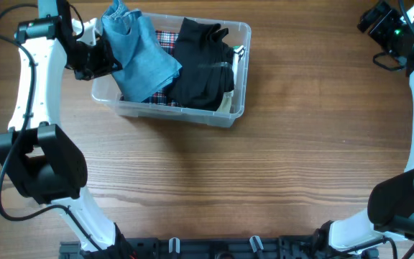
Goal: Pack container
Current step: 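Carry the teal cloth with the left gripper over the bin's left side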
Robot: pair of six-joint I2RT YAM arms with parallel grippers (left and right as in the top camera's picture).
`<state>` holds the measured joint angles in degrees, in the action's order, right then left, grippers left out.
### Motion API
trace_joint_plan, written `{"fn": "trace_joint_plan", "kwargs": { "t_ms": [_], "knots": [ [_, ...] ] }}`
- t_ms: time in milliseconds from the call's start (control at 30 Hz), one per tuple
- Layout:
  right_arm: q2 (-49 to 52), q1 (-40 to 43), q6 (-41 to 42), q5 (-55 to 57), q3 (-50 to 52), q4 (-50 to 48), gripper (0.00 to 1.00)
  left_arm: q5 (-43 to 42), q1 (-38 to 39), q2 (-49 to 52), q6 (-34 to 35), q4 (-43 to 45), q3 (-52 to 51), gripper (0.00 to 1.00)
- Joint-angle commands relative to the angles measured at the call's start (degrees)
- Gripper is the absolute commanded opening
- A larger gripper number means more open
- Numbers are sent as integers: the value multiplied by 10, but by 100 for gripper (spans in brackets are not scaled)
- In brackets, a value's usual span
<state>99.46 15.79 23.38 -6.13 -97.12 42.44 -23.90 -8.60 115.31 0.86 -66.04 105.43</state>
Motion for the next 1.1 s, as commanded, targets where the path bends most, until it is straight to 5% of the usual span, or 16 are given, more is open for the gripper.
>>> {"fn": "trace_joint_plan", "kwargs": {
  "t_ms": [0, 200, 367, 633, 1067],
  "knots": [
    [5, -2, 8, 6, -6, -1, 100, 12, 10, 1, -76, 24, 9, 4],
    [5, -2, 8, 6, -6, -1, 100, -96, 47, 1, -173, -65, 122, 4],
    [5, -2, 8, 6, -6, -1, 100, -102, 77, -1, -215, -136, 226, 4],
    [5, -2, 8, 6, -6, -1, 100, -240, 71, -1, -288, -198, 244, 4],
    [5, -2, 8, 6, -6, -1, 100, -171, 45, 132, -287, -231, 241, 4]
  ]
}}
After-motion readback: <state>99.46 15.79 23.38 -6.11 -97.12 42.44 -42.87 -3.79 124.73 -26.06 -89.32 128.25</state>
